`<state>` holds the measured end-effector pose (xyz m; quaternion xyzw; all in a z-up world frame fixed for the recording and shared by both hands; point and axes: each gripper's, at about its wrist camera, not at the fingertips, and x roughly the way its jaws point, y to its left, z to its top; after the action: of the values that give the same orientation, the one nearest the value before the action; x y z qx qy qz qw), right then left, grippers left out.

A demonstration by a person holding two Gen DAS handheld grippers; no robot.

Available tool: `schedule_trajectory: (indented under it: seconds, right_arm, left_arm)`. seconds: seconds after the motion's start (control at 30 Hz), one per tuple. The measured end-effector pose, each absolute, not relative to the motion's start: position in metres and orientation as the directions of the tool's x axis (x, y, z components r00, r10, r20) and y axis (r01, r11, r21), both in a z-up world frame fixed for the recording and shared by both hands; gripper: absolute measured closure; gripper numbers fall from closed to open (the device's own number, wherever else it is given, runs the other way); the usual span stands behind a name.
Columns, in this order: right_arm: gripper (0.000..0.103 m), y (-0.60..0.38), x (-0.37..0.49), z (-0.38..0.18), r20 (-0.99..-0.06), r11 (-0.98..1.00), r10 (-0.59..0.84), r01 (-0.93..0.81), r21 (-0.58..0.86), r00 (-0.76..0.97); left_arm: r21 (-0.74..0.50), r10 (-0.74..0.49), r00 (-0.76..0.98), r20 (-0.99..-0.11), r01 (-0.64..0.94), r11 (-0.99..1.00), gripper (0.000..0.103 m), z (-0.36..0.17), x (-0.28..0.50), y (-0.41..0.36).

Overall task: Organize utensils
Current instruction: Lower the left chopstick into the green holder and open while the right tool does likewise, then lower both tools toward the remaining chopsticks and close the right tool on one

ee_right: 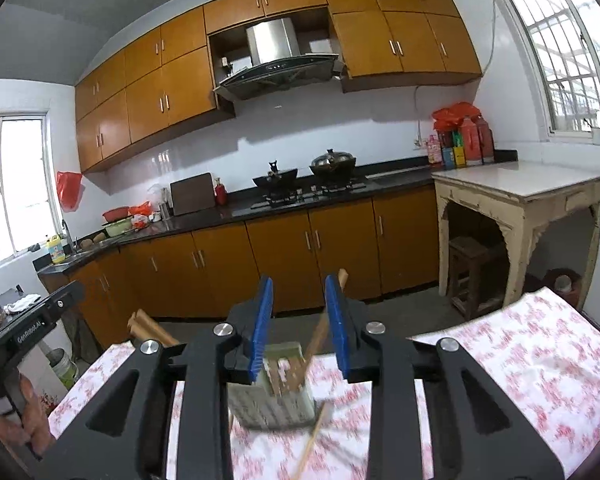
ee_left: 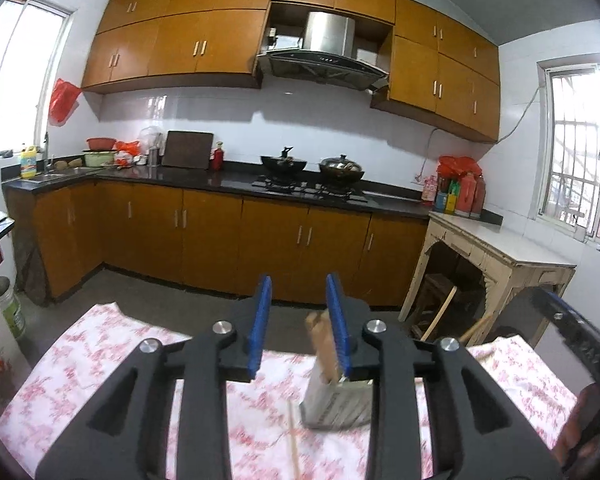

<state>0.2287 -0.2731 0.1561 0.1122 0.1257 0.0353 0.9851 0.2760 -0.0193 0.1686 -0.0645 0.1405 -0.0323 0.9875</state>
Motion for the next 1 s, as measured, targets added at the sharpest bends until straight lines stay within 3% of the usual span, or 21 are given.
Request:
schedule_trajectory:
  seconds: [0.5, 0.67, 0.87, 0.93, 1.0]
  right_arm:
    - [0.072, -0.239, 0.215, -0.016, -0.633, 0.961, 0.173, 0.013, 0.277, 0.754]
    - [0.072, -0.206, 0.226, -0.053, -0.709, 0.957, 0.225, -0.015, 0.29, 0.669]
    - [0.072, -0.186, 0.232, -0.077, -0.756, 0.972, 0.19, -0.012, 0.235, 0.626]
    - [0.079, -0.184, 0.232, -0.078, -0.755, 0.979, 0.16, -0.007, 0.202, 0.635]
    - [0.093, -0.188, 0.232, -0.08, -0.756, 0.981, 0.145, 0.006, 0.192, 0.638]
  left_arm:
    - [-0.033, 0.001, 0.851, -0.525, -0.021, 0.999, 0.068, 0.021, 0.235, 0.02]
    - [-0.043, 0.008, 0.822, -0.57, -0.04, 0.998, 0.068, -0.002, 0.235, 0.034]
    - [-0.044, 0.0, 0.81, -0.587, -0.032, 0.998, 0.068, -0.006, 0.238, 0.033]
    - [-0.049, -0.009, 0.804, -0.595, -0.026, 0.998, 0.068, -0.007, 0.241, 0.029]
    - [-0.053, -0.019, 0.798, -0.602, -0.016, 0.998, 0.068, -0.01, 0.243, 0.025]
